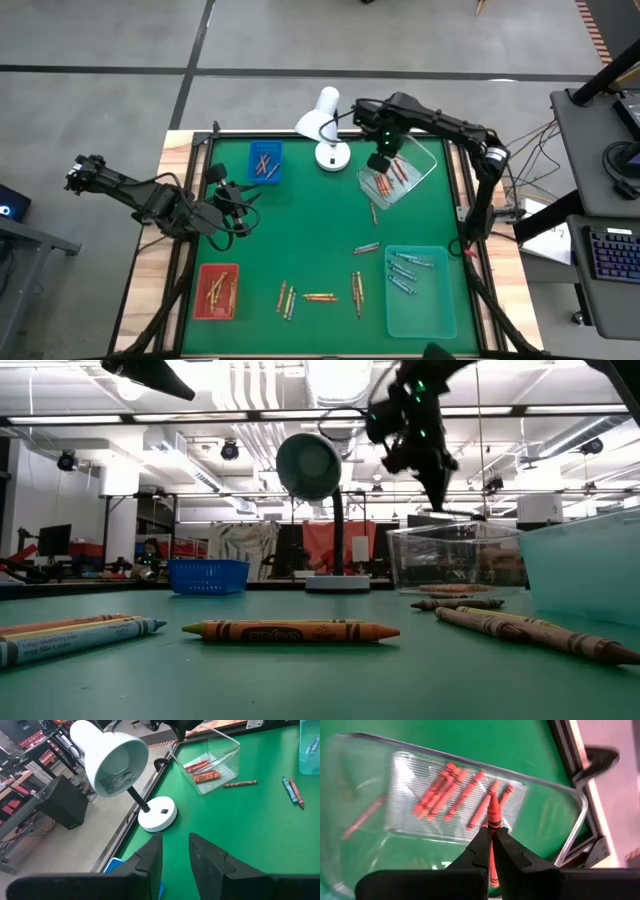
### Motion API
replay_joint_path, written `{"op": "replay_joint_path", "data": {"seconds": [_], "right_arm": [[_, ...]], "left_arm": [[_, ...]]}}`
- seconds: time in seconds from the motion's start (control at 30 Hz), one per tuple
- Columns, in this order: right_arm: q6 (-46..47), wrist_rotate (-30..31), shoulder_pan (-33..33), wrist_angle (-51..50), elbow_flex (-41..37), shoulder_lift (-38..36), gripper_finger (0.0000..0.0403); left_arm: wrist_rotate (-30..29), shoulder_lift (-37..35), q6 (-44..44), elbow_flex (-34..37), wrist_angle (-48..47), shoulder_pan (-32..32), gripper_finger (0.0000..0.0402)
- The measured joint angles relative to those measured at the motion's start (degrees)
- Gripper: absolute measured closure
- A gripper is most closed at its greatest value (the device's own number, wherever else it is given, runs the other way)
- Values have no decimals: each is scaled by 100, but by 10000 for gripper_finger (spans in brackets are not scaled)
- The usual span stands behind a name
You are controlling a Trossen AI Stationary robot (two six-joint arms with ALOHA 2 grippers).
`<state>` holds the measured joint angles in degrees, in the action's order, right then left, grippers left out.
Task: Sort crayons
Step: Put the orange crayon into the transparent bin, then put the blue crayon into the green bin
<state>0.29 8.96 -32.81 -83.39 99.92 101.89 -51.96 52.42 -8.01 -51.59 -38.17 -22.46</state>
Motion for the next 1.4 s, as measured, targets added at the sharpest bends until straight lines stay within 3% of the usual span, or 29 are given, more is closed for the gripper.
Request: {"op": "replay_joint_path", "data": {"seconds": [0.23, 0.5, 1.13, 1.4], "right_arm": [[138, 0, -631, 807, -1096, -193, 394], [135, 3, -954, 1383, -1777, -195, 394], [344, 10, -961, 1534, -1981, -179, 349], [582, -3, -862, 1470, -1740, -525, 335]], "left_arm": [[0, 0, -1, 0, 0, 0, 324], [0, 0, -1, 0, 2, 0, 324], [0, 0, -23, 0, 21, 0, 324], [2, 26, -26, 0, 291, 0, 324]]}}
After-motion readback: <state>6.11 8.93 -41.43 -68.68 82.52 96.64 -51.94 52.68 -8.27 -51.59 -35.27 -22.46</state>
